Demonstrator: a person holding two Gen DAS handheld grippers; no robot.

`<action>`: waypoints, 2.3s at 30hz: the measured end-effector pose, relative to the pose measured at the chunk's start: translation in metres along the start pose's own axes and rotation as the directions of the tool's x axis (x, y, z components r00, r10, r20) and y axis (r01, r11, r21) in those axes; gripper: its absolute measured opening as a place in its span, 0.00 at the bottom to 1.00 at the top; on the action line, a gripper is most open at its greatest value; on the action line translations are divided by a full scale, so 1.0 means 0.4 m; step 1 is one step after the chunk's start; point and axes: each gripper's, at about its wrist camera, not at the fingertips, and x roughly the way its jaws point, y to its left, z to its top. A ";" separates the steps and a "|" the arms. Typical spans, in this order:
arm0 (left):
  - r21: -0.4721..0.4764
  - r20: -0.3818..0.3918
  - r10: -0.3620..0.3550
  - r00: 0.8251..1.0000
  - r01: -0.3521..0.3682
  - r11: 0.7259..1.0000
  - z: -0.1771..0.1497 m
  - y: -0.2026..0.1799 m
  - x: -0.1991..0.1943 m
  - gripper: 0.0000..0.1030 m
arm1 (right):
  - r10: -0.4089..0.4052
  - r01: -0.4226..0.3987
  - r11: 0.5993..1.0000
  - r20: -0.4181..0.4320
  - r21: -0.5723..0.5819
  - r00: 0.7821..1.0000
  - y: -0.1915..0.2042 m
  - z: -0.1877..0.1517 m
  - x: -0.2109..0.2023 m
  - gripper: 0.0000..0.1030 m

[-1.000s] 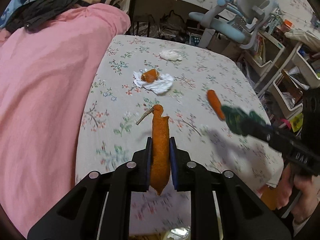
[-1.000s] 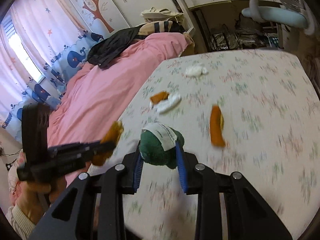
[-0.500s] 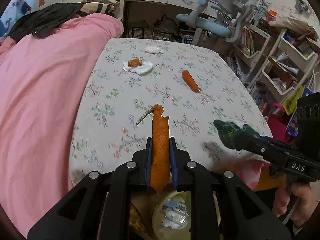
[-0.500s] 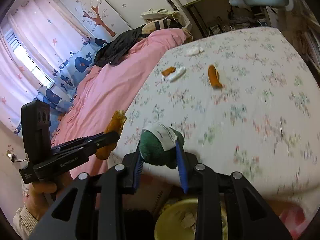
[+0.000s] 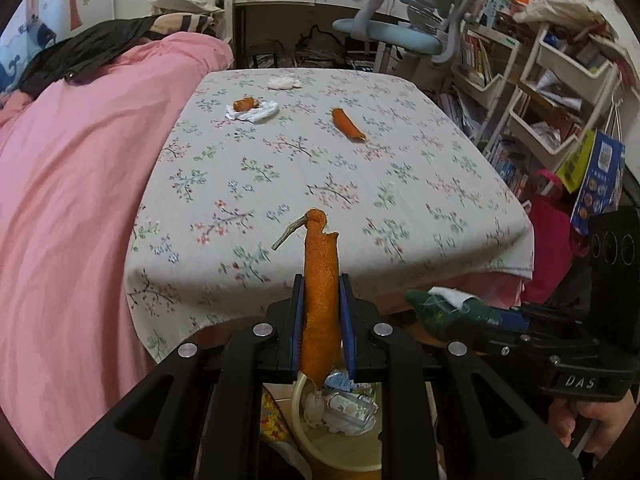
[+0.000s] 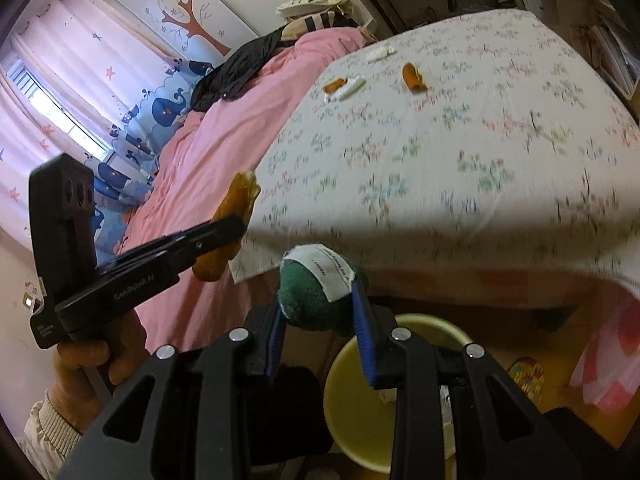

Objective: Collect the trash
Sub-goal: 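Carry both items to the yellow bin and open the right gripper over it, then open the left gripper over the yellow bin to drop the orange stick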

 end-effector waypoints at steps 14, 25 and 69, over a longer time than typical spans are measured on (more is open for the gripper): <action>0.055 -0.014 0.018 1.000 -0.017 0.998 -0.079 -0.080 -0.010 0.15 | -0.023 0.024 1.000 -0.053 0.019 0.998 -0.014 -0.086 -0.013 0.31; 0.082 -0.015 0.024 1.000 -0.023 0.996 -0.115 -0.109 -0.017 0.15 | -0.053 0.056 0.998 -0.083 0.031 0.995 -0.028 -0.123 -0.020 0.31; 0.088 0.020 0.207 0.978 -0.208 0.974 -0.203 -0.129 -0.022 0.85 | -0.280 0.292 0.953 -0.135 0.075 0.950 -0.073 -0.165 -0.008 0.80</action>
